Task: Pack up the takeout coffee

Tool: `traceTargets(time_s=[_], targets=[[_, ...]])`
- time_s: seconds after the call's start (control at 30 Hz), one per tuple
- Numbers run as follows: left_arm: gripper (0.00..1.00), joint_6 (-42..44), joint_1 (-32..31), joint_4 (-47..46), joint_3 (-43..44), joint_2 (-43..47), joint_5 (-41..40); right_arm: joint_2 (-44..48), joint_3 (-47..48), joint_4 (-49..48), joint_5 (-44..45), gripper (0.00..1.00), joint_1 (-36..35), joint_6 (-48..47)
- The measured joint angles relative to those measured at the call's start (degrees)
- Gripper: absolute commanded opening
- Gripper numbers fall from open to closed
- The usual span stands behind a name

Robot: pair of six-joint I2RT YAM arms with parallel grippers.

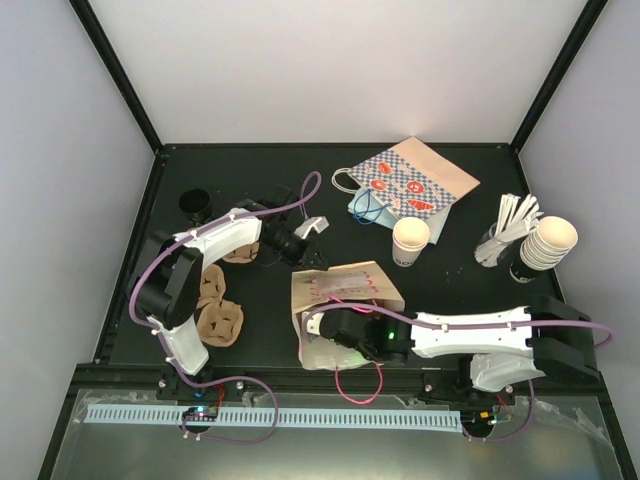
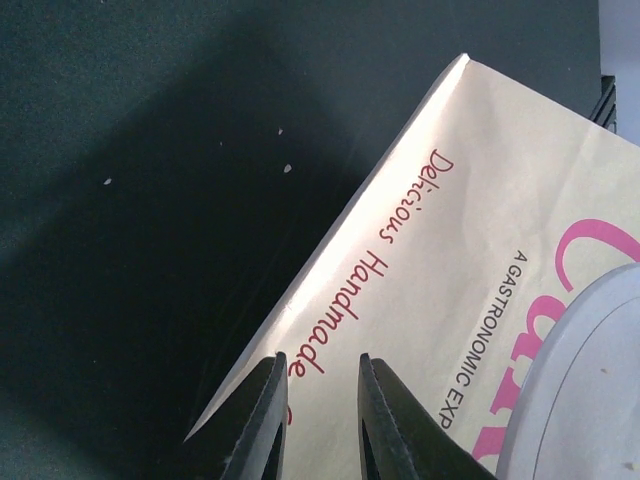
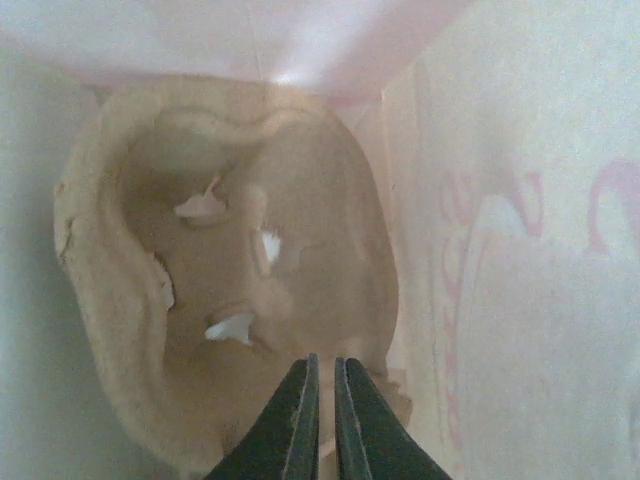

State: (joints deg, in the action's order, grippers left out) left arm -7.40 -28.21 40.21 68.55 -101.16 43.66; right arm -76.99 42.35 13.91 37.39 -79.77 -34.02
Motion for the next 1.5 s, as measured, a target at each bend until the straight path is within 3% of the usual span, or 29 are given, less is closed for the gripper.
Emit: traceTargets(time_s=[0.47, 1.07, 1.5], targets=[[0.23, -0.04, -0.07, -0.04, 0.00, 0.04, -1.03, 0.61, 0.28, 11.96, 2.89, 0.09, -1.90, 13.66], [0.23, 0.00, -1.66, -0.15, 0.33, 0.04, -0.81, -11.41, -2.10, -0.20, 4.79, 0.06, -0.26, 8.74], [0.22, 0.02, -1.68, 0.02, 0.44, 0.04, -1.27, -8.87, 3.34, 8.37, 2.67, 0.06, -3.17, 13.51]])
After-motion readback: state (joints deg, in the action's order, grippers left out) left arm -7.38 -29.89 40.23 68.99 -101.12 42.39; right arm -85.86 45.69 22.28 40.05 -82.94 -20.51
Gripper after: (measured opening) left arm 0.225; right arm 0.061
